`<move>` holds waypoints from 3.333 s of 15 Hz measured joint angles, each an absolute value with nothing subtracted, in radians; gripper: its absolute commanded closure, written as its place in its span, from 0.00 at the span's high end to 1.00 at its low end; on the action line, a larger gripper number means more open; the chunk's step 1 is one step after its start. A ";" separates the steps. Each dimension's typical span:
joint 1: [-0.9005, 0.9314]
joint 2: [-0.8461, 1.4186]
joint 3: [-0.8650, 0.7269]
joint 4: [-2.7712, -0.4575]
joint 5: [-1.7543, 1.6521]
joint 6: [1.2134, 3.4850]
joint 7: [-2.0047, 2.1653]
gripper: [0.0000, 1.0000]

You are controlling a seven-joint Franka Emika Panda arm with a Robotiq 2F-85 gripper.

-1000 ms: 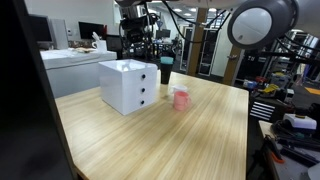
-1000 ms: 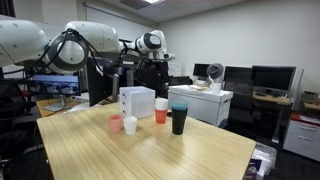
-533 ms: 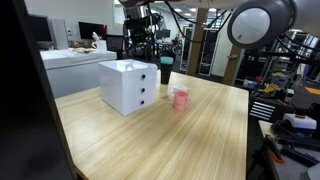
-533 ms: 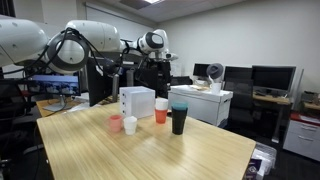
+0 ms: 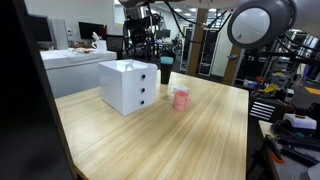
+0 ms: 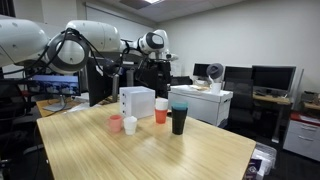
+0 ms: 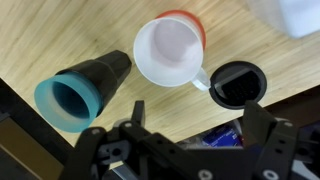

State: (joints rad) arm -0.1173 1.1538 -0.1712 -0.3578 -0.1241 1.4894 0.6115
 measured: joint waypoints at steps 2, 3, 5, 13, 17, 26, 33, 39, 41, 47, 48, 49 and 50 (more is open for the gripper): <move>-0.117 1.152 -0.171 -0.358 -0.123 1.480 0.604 1.00; -0.115 1.149 -0.172 -0.357 -0.125 1.472 0.589 1.00; -0.111 1.142 -0.172 -0.357 -0.126 1.461 0.576 1.00; -0.110 1.141 -0.171 -0.357 -0.124 1.475 0.577 1.00; -0.112 1.131 -0.169 -0.352 -0.122 1.505 0.577 1.00; -0.119 1.034 -0.148 -0.351 -0.104 1.476 0.575 1.00; -0.145 0.946 -0.117 -0.351 -0.061 1.380 0.572 1.00; -0.178 0.912 -0.107 -0.351 -0.046 1.351 0.542 1.00; -0.187 0.905 -0.104 -0.351 -0.044 1.351 0.513 1.00; -0.215 0.871 -0.075 -0.351 -0.020 1.343 0.346 1.00; -0.221 0.863 -0.068 -0.351 -0.010 1.331 0.319 1.00; -0.225 0.856 -0.063 -0.351 -0.003 1.321 0.300 1.00; -0.229 0.849 -0.059 -0.351 0.003 1.306 0.281 1.00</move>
